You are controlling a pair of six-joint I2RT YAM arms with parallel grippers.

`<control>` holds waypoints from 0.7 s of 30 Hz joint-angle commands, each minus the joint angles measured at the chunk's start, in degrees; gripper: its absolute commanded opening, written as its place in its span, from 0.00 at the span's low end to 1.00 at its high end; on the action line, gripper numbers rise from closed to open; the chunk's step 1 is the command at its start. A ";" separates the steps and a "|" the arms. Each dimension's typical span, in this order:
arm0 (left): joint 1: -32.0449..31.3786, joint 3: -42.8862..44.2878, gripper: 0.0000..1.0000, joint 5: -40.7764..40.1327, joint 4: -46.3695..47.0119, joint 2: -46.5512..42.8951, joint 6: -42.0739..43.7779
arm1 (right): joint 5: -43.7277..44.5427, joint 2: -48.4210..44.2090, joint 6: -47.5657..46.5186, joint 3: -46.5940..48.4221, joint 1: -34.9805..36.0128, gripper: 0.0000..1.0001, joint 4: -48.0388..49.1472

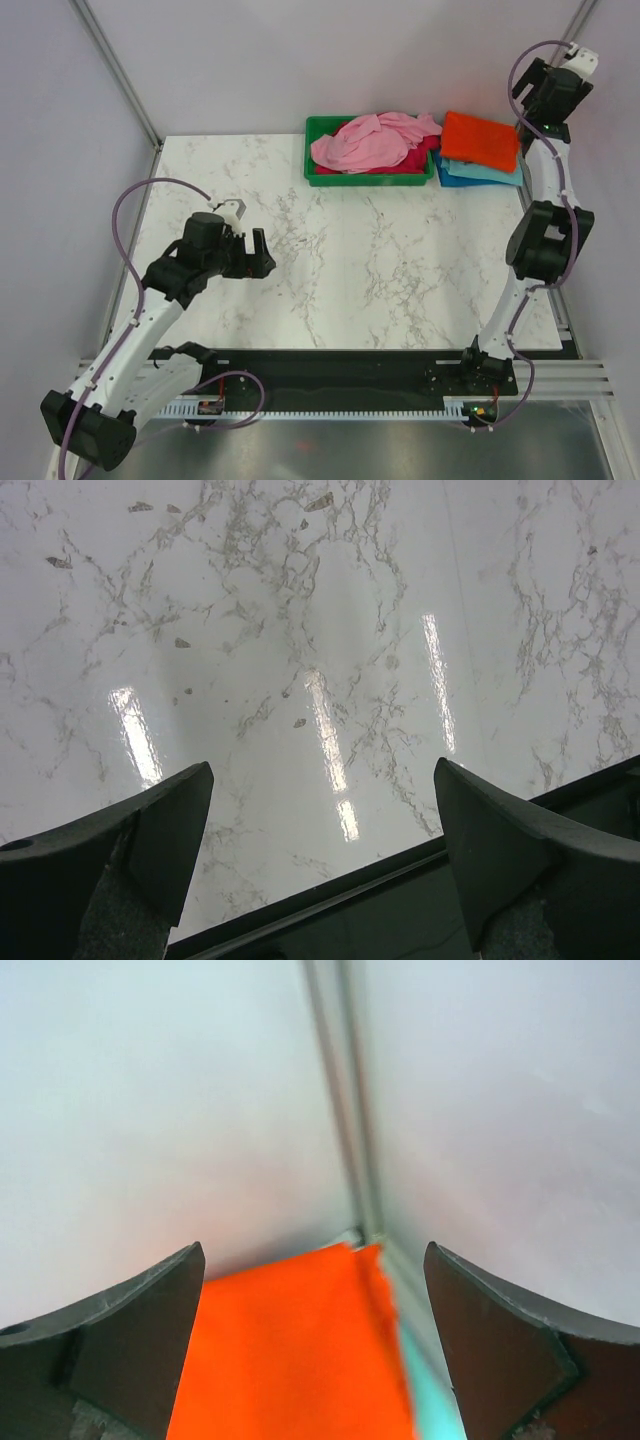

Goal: Fold and stack the t-shirts
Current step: Reset both grippers

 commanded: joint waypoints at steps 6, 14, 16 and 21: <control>0.01 0.25 1.00 2.79 1.77 -2.13 -0.96 | -6.52 -36.89 17.82 -43.32 17.61 0.98 5.06; -0.08 0.42 1.00 4.02 1.69 -3.63 -0.35 | 3.42 -61.04 23.10 -73.36 37.74 0.98 2.61; -0.08 0.42 1.00 4.20 1.69 -4.94 -0.35 | 2.56 -65.19 23.11 -77.42 39.69 0.98 0.51; 0.01 0.25 1.00 6.13 2.39 -6.09 0.53 | 2.02 -72.76 24.41 -81.54 43.56 0.98 -12.06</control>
